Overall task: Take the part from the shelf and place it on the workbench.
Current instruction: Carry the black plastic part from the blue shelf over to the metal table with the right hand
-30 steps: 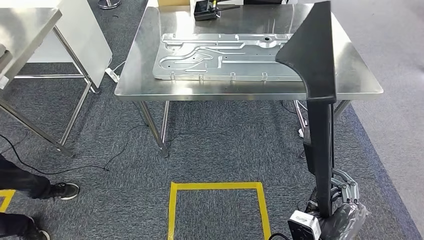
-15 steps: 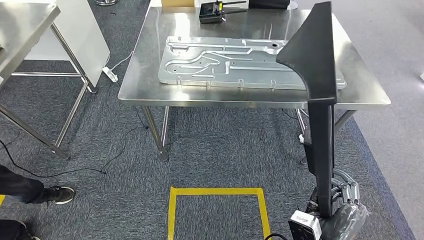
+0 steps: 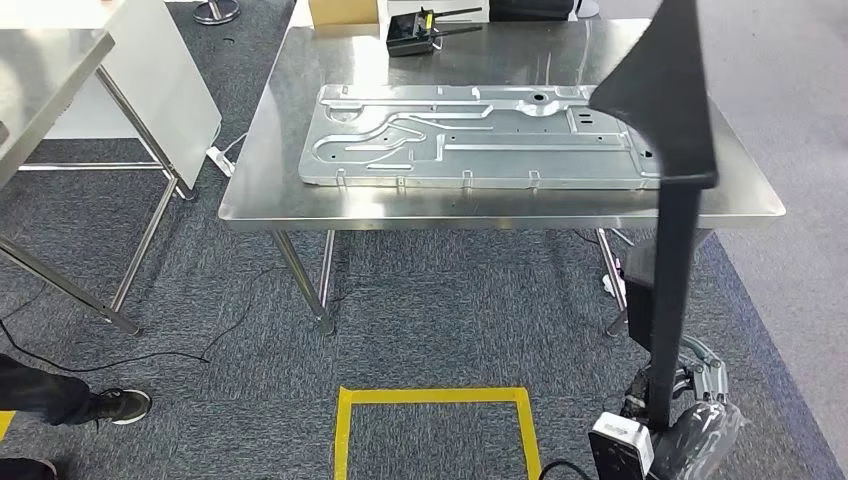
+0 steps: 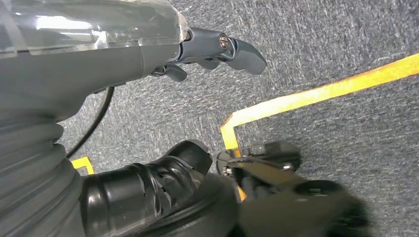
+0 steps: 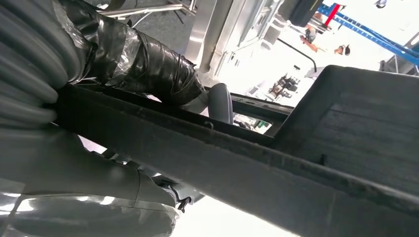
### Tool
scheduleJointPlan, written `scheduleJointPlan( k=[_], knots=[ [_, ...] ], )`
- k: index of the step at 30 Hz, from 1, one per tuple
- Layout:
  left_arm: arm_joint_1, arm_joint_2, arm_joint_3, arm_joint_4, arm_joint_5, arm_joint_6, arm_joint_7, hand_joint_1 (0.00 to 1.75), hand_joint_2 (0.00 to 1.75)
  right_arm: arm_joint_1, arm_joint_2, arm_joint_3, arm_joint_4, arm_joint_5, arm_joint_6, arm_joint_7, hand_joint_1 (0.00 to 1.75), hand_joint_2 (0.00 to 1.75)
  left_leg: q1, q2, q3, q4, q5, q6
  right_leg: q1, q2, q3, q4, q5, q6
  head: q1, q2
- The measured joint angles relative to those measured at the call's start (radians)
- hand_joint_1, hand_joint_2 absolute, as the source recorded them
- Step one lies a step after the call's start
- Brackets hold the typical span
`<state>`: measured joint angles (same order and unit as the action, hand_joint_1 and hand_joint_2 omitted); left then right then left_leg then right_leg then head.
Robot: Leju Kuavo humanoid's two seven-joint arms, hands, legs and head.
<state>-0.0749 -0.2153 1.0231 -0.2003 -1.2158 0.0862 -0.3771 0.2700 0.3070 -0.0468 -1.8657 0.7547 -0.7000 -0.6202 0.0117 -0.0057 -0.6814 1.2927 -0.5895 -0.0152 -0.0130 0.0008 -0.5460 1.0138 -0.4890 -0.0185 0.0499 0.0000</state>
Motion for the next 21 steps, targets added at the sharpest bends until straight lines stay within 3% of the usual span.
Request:
scheduleJointPlan(
  k=[1,3,4,6,10,12,14,15,16,18,19,21],
  knots=[
    [0.001,0.000,0.000,0.000,-0.002,0.000,0.000,0.00,1.75,-0.002,-0.003,-0.004,0.002,0.001,0.000,0.000,1.75,1.75,0.001,0.000,0.002,-0.029,0.036,0.000,0.000,0.001,0.008,0.001,-0.006,0.001,0.000,0.000],
    [0.001,0.002,0.000,0.000,-0.005,0.000,0.000,0.00,1.75,-0.010,-0.008,-0.012,0.003,0.005,0.000,0.000,1.75,1.75,0.001,0.001,0.042,-0.148,0.119,0.004,0.000,0.003,0.023,0.004,-0.021,0.008,0.000,0.000],
    [0.000,0.003,0.000,0.000,-0.006,-0.001,0.000,0.00,1.75,-0.016,-0.011,-0.016,0.003,0.008,0.000,0.001,1.75,1.75,0.000,0.001,0.063,-0.203,0.140,0.009,0.002,0.004,0.026,0.007,-0.028,0.014,0.000,0.000],
    [-0.002,0.004,-0.001,0.000,-0.009,-0.002,0.000,0.00,1.75,-0.027,-0.019,-0.023,0.002,0.015,0.000,0.004,1.75,1.75,-0.003,0.000,0.083,-0.249,0.139,0.019,0.006,0.004,0.025,0.010,-0.037,0.025,0.001,0.000],
    [-0.001,0.004,-0.002,0.000,-0.014,-0.002,0.000,0.00,1.75,-0.041,-0.034,-0.033,0.002,0.033,0.000,0.012,1.75,1.75,-0.001,0.000,0.096,-0.265,0.132,0.042,0.004,0.003,0.026,0.027,-0.057,0.045,0.001,0.000],
    [-0.003,0.004,-0.002,0.000,-0.015,-0.002,0.000,0.00,1.75,-0.050,-0.040,-0.039,0.002,0.047,0.000,0.015,1.75,1.75,0.001,0.001,0.108,-0.271,0.127,0.053,0.001,0.002,-0.024,0.128,-0.102,0.054,0.002,0.000],
    [-0.005,0.004,-0.003,0.000,-0.016,-0.003,0.000,0.00,1.75,-0.055,-0.047,-0.045,0.002,0.057,0.000,0.017,1.75,1.75,-0.001,0.001,0.116,-0.272,0.119,0.057,0.000,0.002,-0.109,0.262,-0.143,0.060,0.002,0.000],
    [-0.005,0.005,-0.003,0.000,-0.016,-0.003,0.000,0.00,1.75,-0.056,-0.051,-0.049,0.002,0.061,0.000,0.020,1.75,1.75,-0.002,0.001,0.122,-0.271,0.114,0.058,0.000,0.002,-0.136,0.293,-0.138,0.060,0.001,0.000],
    [-0.004,0.005,-0.003,0.000,-0.018,-0.003,0.000,0.00,1.75,-0.059,-0.055,-0.052,0.002,0.064,0.000,0.023,1.75,1.75,-0.002,0.000,0.130,-0.271,0.108,0.057,0.000,0.002,-0.143,0.282,-0.108,0.059,0.001,0.000],
    [-0.002,0.004,-0.003,0.000,-0.021,-0.003,0.000,0.00,1.75,-0.068,-0.064,-0.060,0.002,0.068,0.000,0.031,1.75,1.75,-0.002,-0.001,0.151,-0.272,0.094,0.053,0.001,0.002,-0.107,0.162,-0.013,0.050,0.002,0.000],
    [-0.003,0.004,-0.003,0.000,-0.022,-0.003,0.001,0.00,1.75,-0.073,-0.068,-0.064,0.003,0.068,0.000,0.035,1.75,1.75,-0.004,-0.002,0.158,-0.272,0.087,0.050,0.005,0.001,-0.082,0.100,0.019,0.044,0.002,0.000],
    [-0.004,0.003,-0.004,0.000,-0.023,-0.004,0.001,0.00,1.75,-0.081,-0.074,-0.069,0.003,0.069,0.000,0.039,1.75,1.75,-0.006,-0.003,0.165,-0.272,0.078,0.043,0.012,0.001,-0.053,0.034,0.034,0.032,0.002,0.000]
  ],
)
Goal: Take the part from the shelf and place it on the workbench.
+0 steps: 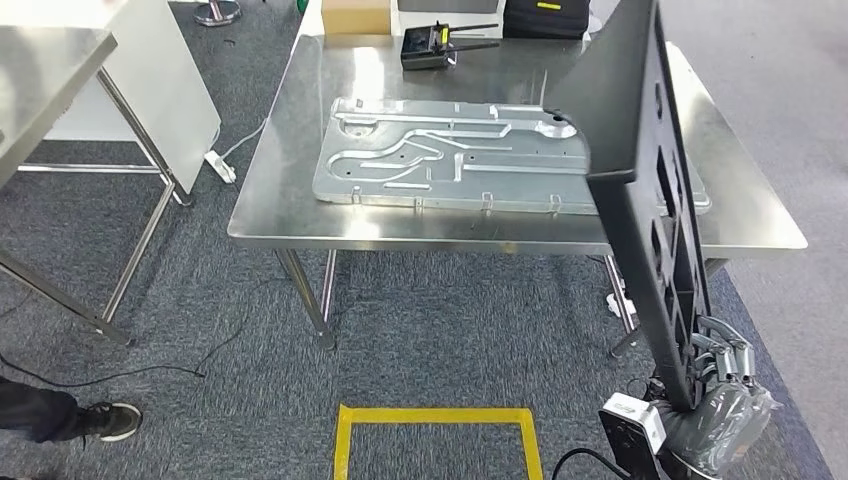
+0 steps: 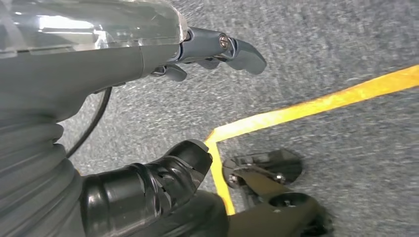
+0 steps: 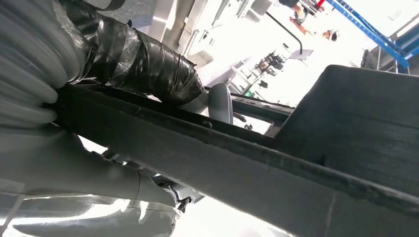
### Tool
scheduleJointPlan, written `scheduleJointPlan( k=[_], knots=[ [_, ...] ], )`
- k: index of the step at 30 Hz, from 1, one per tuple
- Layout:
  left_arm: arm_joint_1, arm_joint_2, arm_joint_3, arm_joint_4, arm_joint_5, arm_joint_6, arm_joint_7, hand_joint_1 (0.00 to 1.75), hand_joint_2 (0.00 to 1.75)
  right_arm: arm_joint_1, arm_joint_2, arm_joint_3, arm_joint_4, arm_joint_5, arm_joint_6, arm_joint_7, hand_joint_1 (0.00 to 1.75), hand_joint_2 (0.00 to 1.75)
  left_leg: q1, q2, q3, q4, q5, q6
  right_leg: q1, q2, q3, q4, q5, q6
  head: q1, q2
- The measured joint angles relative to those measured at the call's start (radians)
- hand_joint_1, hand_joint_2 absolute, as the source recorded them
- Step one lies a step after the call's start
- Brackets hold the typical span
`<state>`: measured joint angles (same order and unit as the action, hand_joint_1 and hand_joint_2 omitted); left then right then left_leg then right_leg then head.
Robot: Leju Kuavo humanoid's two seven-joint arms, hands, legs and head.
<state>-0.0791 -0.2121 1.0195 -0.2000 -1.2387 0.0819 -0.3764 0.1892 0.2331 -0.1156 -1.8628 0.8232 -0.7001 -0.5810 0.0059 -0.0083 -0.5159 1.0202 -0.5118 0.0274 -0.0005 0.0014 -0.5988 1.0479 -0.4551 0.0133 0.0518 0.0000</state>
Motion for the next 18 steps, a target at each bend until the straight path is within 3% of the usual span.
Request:
scheduleJointPlan(
  k=[2,5,6,8,9,10,11,12,14,16,18],
  knots=[
    [-0.001,0.000,0.000,0.000,-0.001,-0.001,0.000,0.00,1.75,-0.004,-0.005,-0.004,0.000,0.001,0.000,0.004,1.75,1.75,0.000,0.001,0.000,-0.005,-0.003,-0.008,0.004,0.001,0.005,-0.007,-0.009,-0.008,0.000,0.000],
    [-0.004,0.001,-0.001,0.000,-0.003,-0.002,0.001,0.00,1.75,-0.010,-0.014,-0.013,0.001,0.002,0.000,0.016,1.75,1.75,-0.002,0.003,0.003,0.010,-0.022,-0.022,-0.006,0.002,0.019,-0.025,-0.011,-0.021,-0.001,0.000],
    [-0.005,0.001,-0.001,0.000,-0.004,-0.002,0.000,0.00,1.75,-0.014,-0.017,-0.016,0.001,0.002,0.000,0.019,1.75,1.75,-0.002,0.003,-0.013,0.047,-0.042,-0.026,-0.010,0.001,0.028,-0.031,-0.013,-0.027,-0.002,0.000],
    [-0.005,0.001,-0.001,0.000,-0.006,-0.002,0.000,0.00,1.75,-0.022,-0.021,-0.022,0.004,0.004,0.000,0.024,1.75,1.75,0.001,0.003,-0.082,0.172,-0.096,-0.031,-0.010,-0.002,0.040,-0.035,-0.021,-0.037,-0.003,0.000],
    [-0.004,0.001,-0.001,0.000,-0.007,-0.002,0.000,0.00,1.75,-0.025,-0.024,-0.024,0.006,0.005,0.000,0.026,1.75,1.75,0.002,0.003,-0.121,0.234,-0.114,-0.034,-0.010,-0.002,0.044,-0.035,-0.026,-0.038,-0.003,0.000],
    [-0.003,0.001,-0.001,0.000,-0.008,-0.002,0.000,0.00,1.75,-0.026,-0.026,-0.026,0.008,0.006,0.000,0.028,1.75,1.75,0.003,0.004,-0.149,0.270,-0.112,-0.036,-0.009,-0.002,0.050,-0.034,-0.032,-0.039,-0.003,0.000],
    [-0.001,0.001,-0.001,0.000,-0.009,-0.002,0.000,0.00,1.75,-0.028,-0.029,-0.029,0.009,0.006,0.000,0.030,1.75,1.75,0.004,0.004,-0.162,0.270,-0.089,-0.037,-0.009,-0.001,0.058,-0.033,-0.038,-0.038,-0.003,0.000],
    [-0.001,0.001,-0.001,0.000,-0.009,-0.002,0.000,0.00,1.75,-0.029,-0.031,-0.031,0.011,0.007,0.000,0.033,1.75,1.75,0.005,0.004,-0.154,0.230,-0.045,-0.037,-0.009,0.001,0.067,-0.032,-0.046,-0.036,-0.003,0.000],
    [0.000,0.001,-0.001,0.000,-0.010,-0.003,0.001,0.00,1.75,-0.035,-0.035,-0.035,0.013,0.007,0.000,0.036,1.75,1.75,0.003,0.004,-0.110,0.102,0.041,-0.030,-0.008,0.002,0.086,-0.029,-0.064,-0.030,-0.002,0.000],
    [-0.002,0.002,-0.001,0.000,-0.012,-0.004,0.002,0.00,1.75,-0.044,-0.039,-0.038,0.014,0.009,0.000,0.038,1.75,1.75,-0.002,0.004,-0.077,0.025,0.063,-0.021,-0.006,0.002,0.092,-0.026,-0.076,-0.019,-0.002,0.000],
    [-0.003,0.002,-0.001,0.000,-0.013,-0.005,0.004,0.00,1.75,-0.053,-0.045,-0.041,0.015,0.013,0.000,0.039,1.75,1.75,-0.004,0.003,-0.068,0.011,0.051,-0.011,-0.005,0.002,0.093,-0.030,-0.081,-0.008,-0.002,0.000]
  ],
)
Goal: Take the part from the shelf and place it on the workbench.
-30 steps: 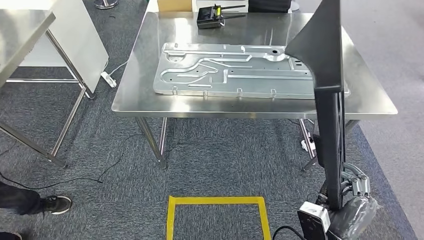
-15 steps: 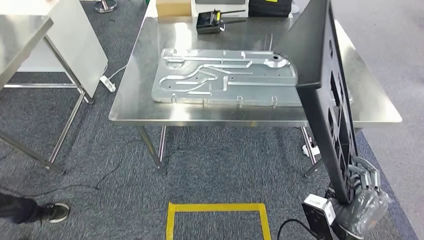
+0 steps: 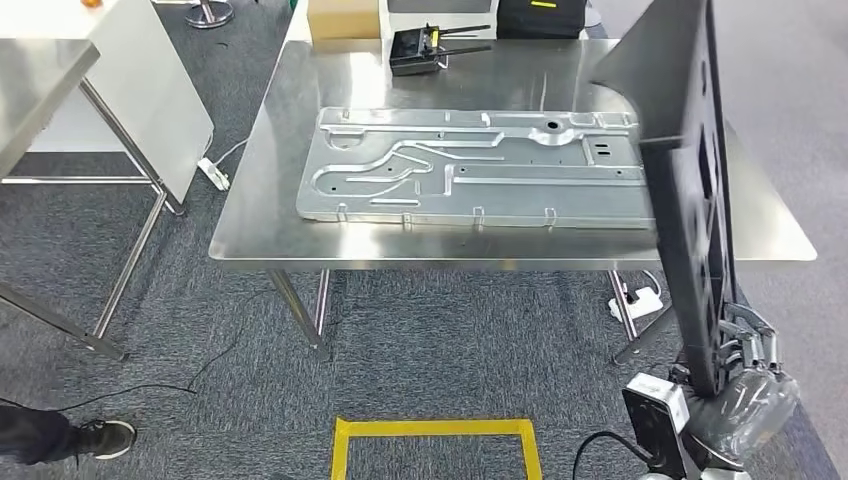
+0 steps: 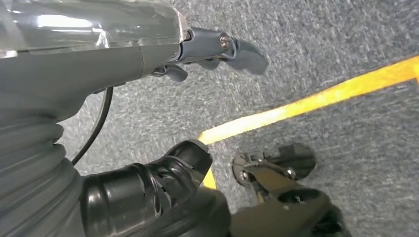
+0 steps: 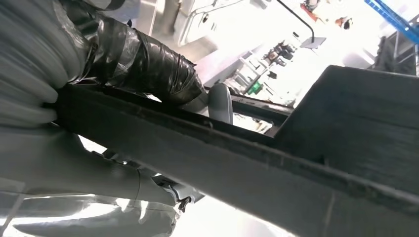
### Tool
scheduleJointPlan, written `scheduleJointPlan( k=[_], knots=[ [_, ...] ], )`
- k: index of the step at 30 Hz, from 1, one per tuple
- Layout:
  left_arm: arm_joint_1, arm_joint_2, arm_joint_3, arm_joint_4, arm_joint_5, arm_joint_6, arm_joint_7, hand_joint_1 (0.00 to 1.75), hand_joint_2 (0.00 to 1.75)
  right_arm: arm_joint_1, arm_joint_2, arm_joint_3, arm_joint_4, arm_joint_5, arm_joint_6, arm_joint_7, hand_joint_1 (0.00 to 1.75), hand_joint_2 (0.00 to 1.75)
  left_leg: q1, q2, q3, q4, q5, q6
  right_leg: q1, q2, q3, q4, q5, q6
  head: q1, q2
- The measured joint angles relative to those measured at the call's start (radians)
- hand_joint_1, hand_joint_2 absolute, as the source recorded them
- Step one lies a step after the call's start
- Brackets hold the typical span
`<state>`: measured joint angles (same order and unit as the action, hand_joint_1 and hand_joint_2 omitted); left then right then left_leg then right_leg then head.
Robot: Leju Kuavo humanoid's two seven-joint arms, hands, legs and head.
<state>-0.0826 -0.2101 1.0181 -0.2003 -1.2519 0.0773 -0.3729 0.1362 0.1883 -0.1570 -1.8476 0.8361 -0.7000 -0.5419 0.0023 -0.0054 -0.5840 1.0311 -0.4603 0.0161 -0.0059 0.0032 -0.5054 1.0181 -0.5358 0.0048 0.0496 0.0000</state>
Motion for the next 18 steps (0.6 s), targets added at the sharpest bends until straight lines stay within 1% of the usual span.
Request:
scheduleJointPlan(
  k=[2,3,4,5,6,7,8,9,10,11,12,13,15,16,17,18],
  knots=[
    [0.001,0.000,0.000,0.000,-0.001,-0.001,0.001,0.00,1.75,-0.008,-0.008,-0.002,0.000,0.005,0.000,0.001,1.75,1.75,0.005,0.000,0.010,-0.013,0.000,0.011,-0.001,-0.002,0.000,0.010,-0.010,0.009,0.001,0.000],
    [0.000,0.000,-0.001,0.000,-0.002,-0.002,0.002,0.00,1.75,-0.013,-0.012,-0.003,0.000,0.007,0.000,0.002,1.75,1.75,0.008,0.001,0.017,-0.020,0.000,0.016,-0.001,-0.002,-0.013,0.040,-0.026,0.013,0.001,0.000],
    [-0.001,0.000,-0.001,0.000,-0.002,-0.003,0.002,0.00,1.75,-0.018,-0.017,-0.004,0.001,0.010,0.000,0.004,1.75,1.75,0.010,0.002,0.024,-0.025,-0.002,0.022,-0.004,-0.002,-0.042,0.094,-0.048,0.016,0.002,0.000],
    [-0.003,0.000,-0.002,0.000,-0.003,-0.006,0.002,0.00,1.75,-0.022,-0.021,-0.004,0.001,0.012,0.000,0.007,1.75,1.75,0.010,0.002,0.029,-0.026,-0.005,0.026,-0.006,-0.002,-0.082,0.163,-0.072,0.020,0.002,0.000],
    [-0.004,0.000,-0.003,0.000,-0.003,-0.008,0.002,0.00,1.75,-0.025,-0.026,-0.004,0.003,0.015,0.000,0.011,1.75,1.75,0.010,0.002,0.033,-0.026,-0.009,0.028,-0.008,-0.002,-0.127,0.231,-0.091,0.024,0.002,0.000],
    [-0.005,0.000,-0.004,0.000,-0.004,-0.009,0.002,0.00,1.75,-0.027,-0.032,-0.004,0.005,0.018,0.000,0.016,1.75,1.75,0.010,0.001,0.038,-0.026,-0.014,0.028,-0.011,-0.002,-0.163,0.278,-0.093,0.028,0.002,0.000],
    [-0.004,0.000,-0.004,0.000,-0.004,-0.010,0.003,0.00,1.75,-0.029,-0.037,-0.004,0.008,0.021,0.000,0.020,1.75,1.75,0.010,0.000,0.045,-0.026,-0.020,0.027,-0.014,-0.002,-0.183,0.288,-0.074,0.030,0.002,0.000],
    [-0.004,0.000,-0.005,0.000,-0.005,-0.011,0.003,0.00,1.75,-0.033,-0.042,-0.004,0.011,0.023,0.000,0.024,1.75,1.75,0.011,-0.001,0.055,-0.026,-0.028,0.025,-0.017,-0.002,-0.183,0.258,-0.034,0.032,0.002,0.000],
    [-0.003,0.000,-0.005,0.000,-0.006,-0.011,0.004,0.00,1.75,-0.037,-0.047,-0.004,0.013,0.024,0.000,0.028,1.75,1.75,0.012,-0.002,0.066,-0.025,-0.036,0.021,-0.020,-0.003,-0.167,0.196,0.019,0.033,0.002,0.000],
    [-0.004,0.000,-0.006,0.000,-0.007,-0.011,0.004,0.00,1.75,-0.042,-0.051,-0.004,0.016,0.025,0.000,0.032,1.75,1.75,0.011,-0.003,0.076,-0.025,-0.045,0.015,-0.020,-0.003,-0.145,0.133,0.059,0.032,0.002,0.000],
    [-0.005,0.000,-0.006,0.000,-0.008,-0.012,0.005,0.00,1.75,-0.047,-0.055,-0.004,0.019,0.026,0.000,0.037,1.75,1.75,0.009,-0.003,0.082,-0.023,-0.054,0.009,-0.019,-0.003,-0.123,0.076,0.083,0.030,0.003,0.000],
    [-0.007,0.000,-0.006,0.000,-0.009,-0.012,0.006,0.00,1.75,-0.052,-0.059,-0.004,0.022,0.026,0.000,0.042,1.75,1.75,0.008,-0.004,0.085,-0.022,-0.059,0.002,-0.017,-0.002,-0.110,0.043,0.091,0.026,0.003,0.000],
    [-0.010,0.000,-0.007,0.000,-0.010,-0.012,0.007,0.00,1.75,-0.059,-0.065,-0.004,0.028,0.026,0.000,0.052,1.75,1.75,0.006,-0.004,0.085,-0.025,-0.064,-0.008,-0.013,0.000,-0.102,0.026,0.078,0.015,0.002,0.000],
    [-0.011,0.000,-0.008,0.000,-0.010,-0.012,0.008,0.00,1.75,-0.061,-0.068,-0.004,0.032,0.025,0.000,0.056,1.75,1.75,0.008,-0.003,0.087,-0.026,-0.068,-0.013,-0.015,0.001,-0.101,0.025,0.077,0.009,0.002,0.000],
    [-0.012,0.000,-0.009,0.000,-0.011,-0.012,0.008,0.00,1.75,-0.063,-0.071,-0.005,0.035,0.024,0.000,0.059,1.75,1.75,0.009,-0.002,0.086,-0.018,-0.075,-0.017,-0.016,0.002,-0.097,0.021,0.075,0.002,0.002,0.000],
    [-0.012,0.000,-0.010,0.000,-0.012,-0.012,0.009,0.00,1.75,-0.066,-0.073,-0.005,0.037,0.024,0.000,0.061,1.75,1.75,0.010,-0.001,0.076,0.008,-0.090,-0.021,-0.017,0.001,-0.092,0.018,0.073,-0.005,0.001,0.000]
  ],
)
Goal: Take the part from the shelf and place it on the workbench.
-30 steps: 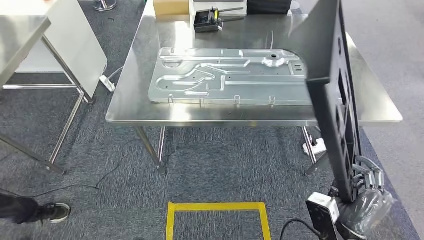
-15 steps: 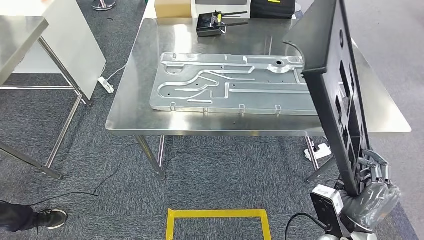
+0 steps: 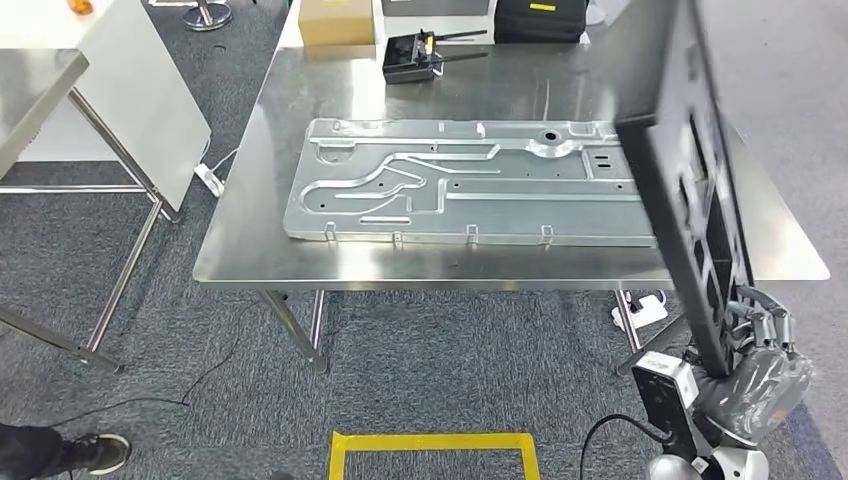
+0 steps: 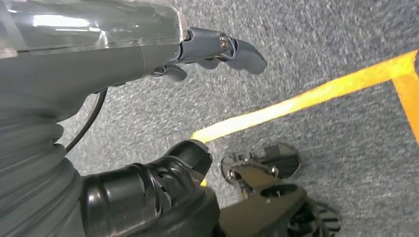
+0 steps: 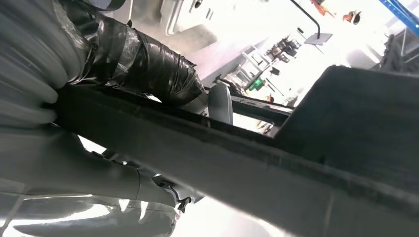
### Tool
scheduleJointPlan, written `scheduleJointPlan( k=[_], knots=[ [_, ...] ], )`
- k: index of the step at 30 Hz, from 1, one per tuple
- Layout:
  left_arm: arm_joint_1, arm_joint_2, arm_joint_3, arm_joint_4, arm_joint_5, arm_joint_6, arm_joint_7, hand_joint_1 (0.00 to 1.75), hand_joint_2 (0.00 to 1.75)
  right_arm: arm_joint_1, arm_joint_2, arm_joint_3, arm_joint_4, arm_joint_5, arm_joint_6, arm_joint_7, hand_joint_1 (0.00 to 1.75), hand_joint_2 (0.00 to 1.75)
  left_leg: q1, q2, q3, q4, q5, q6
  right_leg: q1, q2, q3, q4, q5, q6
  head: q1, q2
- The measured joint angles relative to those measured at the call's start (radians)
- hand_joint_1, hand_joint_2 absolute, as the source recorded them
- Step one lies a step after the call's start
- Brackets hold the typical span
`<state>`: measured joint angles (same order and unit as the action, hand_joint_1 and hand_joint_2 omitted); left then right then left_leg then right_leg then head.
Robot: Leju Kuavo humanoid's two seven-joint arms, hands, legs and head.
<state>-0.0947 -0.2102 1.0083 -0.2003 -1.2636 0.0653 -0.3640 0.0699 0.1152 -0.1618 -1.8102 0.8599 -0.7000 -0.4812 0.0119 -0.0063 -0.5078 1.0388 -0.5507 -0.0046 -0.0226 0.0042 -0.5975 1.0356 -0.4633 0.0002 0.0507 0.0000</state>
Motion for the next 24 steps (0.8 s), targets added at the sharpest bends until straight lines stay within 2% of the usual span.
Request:
scheduleJointPlan(
  k=[1,3,4,5,6,8,9,10,12,15,16,17,19,20,21,23,24],
  knots=[
    [0.000,0.000,-0.002,0.000,0.000,0.000,0.000,0.00,1.75,-0.003,-0.001,0.000,0.002,0.000,0.000,0.001,1.75,1.75,0.001,0.000,-0.023,0.048,-0.023,-0.003,-0.001,-0.001,0.006,-0.003,-0.003,-0.006,0.000,0.000],
    [0.000,0.000,-0.005,0.000,-0.001,0.000,0.001,0.00,1.75,-0.007,-0.002,0.000,0.009,0.000,0.000,0.002,1.75,1.75,0.001,0.001,-0.104,0.189,-0.074,-0.006,0.003,-0.003,0.014,-0.004,-0.011,-0.015,-0.001,0.000],
    [0.002,0.000,-0.006,0.000,-0.001,0.000,0.001,0.00,1.75,-0.008,-0.002,0.000,0.013,0.000,0.000,0.003,1.75,1.75,0.001,0.001,-0.142,0.245,-0.084,-0.006,0.005,-0.004,0.019,-0.004,-0.015,-0.018,0.000,0.000],
    [0.003,0.000,-0.006,0.000,-0.001,0.000,0.001,0.00,1.75,-0.008,-0.003,0.000,0.016,0.000,0.000,0.003,1.75,1.75,0.001,0.001,-0.166,0.269,-0.073,-0.005,0.007,-0.003,0.025,-0.004,-0.019,-0.019,-0.001,0.000],
    [0.004,0.000,-0.007,0.000,-0.001,0.000,0.001,0.00,1.75,-0.008,-0.004,0.000,0.019,0.000,0.000,0.003,1.75,1.75,0.001,0.001,-0.170,0.253,-0.042,-0.002,0.009,-0.002,0.032,-0.004,-0.024,-0.019,-0.001,0.000],
    [0.004,0.001,-0.008,0.000,-0.001,0.000,0.001,0.00,1.75,-0.009,-0.004,0.000,0.022,0.000,0.000,0.004,1.75,1.75,-0.002,0.001,-0.135,0.133,0.049,0.010,0.011,0.000,0.048,-0.004,-0.036,-0.017,0.000,0.000],
    [0.004,0.002,-0.008,0.000,-0.002,0.000,0.001,0.00,1.75,-0.010,-0.004,0.000,0.023,0.000,0.000,0.003,1.75,1.75,-0.005,0.001,-0.112,0.071,0.080,0.017,0.013,0.000,0.054,-0.003,-0.042,-0.013,0.000,0.000],
    [0.002,0.003,-0.009,0.000,-0.003,0.000,0.002,0.00,1.75,-0.011,-0.005,0.000,0.024,-0.001,0.000,0.003,1.75,1.75,-0.008,0.001,-0.095,0.028,0.094,0.022,0.014,0.001,0.056,-0.002,-0.046,-0.009,0.000,0.000],
    [0.001,0.004,-0.011,0.000,-0.005,0.000,0.003,0.00,1.75,-0.012,-0.006,0.000,0.025,-0.002,0.000,0.003,1.75,1.75,-0.013,0.002,-0.082,-0.001,0.090,0.028,0.015,0.001,0.056,-0.005,-0.050,0.001,0.000,0.000],
    [0.002,0.006,-0.013,0.000,-0.008,0.001,0.003,0.00,1.75,-0.015,-0.010,-0.001,0.025,-0.003,0.000,0.003,1.75,1.75,-0.005,0.002,-0.064,-0.028,0.093,0.039,0.014,0.000,0.055,0.010,-0.066,0.014,0.001,0.000],
    [0.001,0.006,-0.013,0.000,-0.009,0.001,0.003,0.00,1.75,-0.018,-0.014,-0.001,0.026,-0.001,0.000,0.004,1.75,1.75,-0.002,0.002,-0.056,-0.036,0.094,0.044,0.014,-0.001,0.038,0.047,-0.085,0.019,0.002,0.000],
    [-0.001,0.006,-0.014,0.000,-0.009,0.001,0.003,0.00,1.75,-0.023,-0.020,-0.001,0.028,0.002,0.000,0.007,1.75,1.75,-0.003,0.003,-0.051,-0.039,0.092,0.048,0.011,-0.001,0.007,0.104,-0.108,0.022,0.003,0.000],
    [-0.004,0.007,-0.015,0.000,-0.010,0.000,0.004,0.00,1.75,-0.032,-0.032,-0.001,0.035,0.010,0.000,0.012,1.75,1.75,-0.002,0.003,-0.044,-0.039,0.085,0.052,0.006,-0.001,-0.072,0.229,-0.145,0.031,0.003,0.000],
    [-0.005,0.007,-0.015,0.000,-0.010,0.000,0.004,0.00,1.75,-0.034,-0.036,-0.001,0.039,0.012,0.000,0.014,1.75,1.75,-0.002,0.003,-0.039,-0.038,0.080,0.052,0.003,-0.001,-0.097,0.259,-0.141,0.034,0.003,0.000],
    [-0.004,0.007,-0.015,0.000,-0.010,0.000,0.005,0.00,1.75,-0.036,-0.040,-0.001,0.042,0.014,0.000,0.015,1.75,1.75,-0.001,0.002,-0.034,-0.038,0.075,0.051,0.000,-0.002,-0.106,0.253,-0.117,0.037,0.003,0.000],
    [-0.004,0.008,-0.015,0.000,-0.011,0.000,0.005,0.00,1.75,-0.042,-0.047,-0.001,0.047,0.020,0.000,0.018,1.75,1.75,0.000,-0.001,-0.020,-0.034,0.060,0.044,-0.006,-0.003,-0.070,0.141,-0.030,0.040,0.003,0.000],
    [-0.004,0.008,-0.015,0.000,-0.011,0.000,0.005,0.00,1.75,-0.048,-0.050,-0.001,0.050,0.024,0.000,0.021,1.75,1.75,-0.001,-0.002,-0.015,-0.030,0.051,0.038,-0.006,-0.004,-0.045,0.078,0.001,0.040,0.004,0.000]
  ],
)
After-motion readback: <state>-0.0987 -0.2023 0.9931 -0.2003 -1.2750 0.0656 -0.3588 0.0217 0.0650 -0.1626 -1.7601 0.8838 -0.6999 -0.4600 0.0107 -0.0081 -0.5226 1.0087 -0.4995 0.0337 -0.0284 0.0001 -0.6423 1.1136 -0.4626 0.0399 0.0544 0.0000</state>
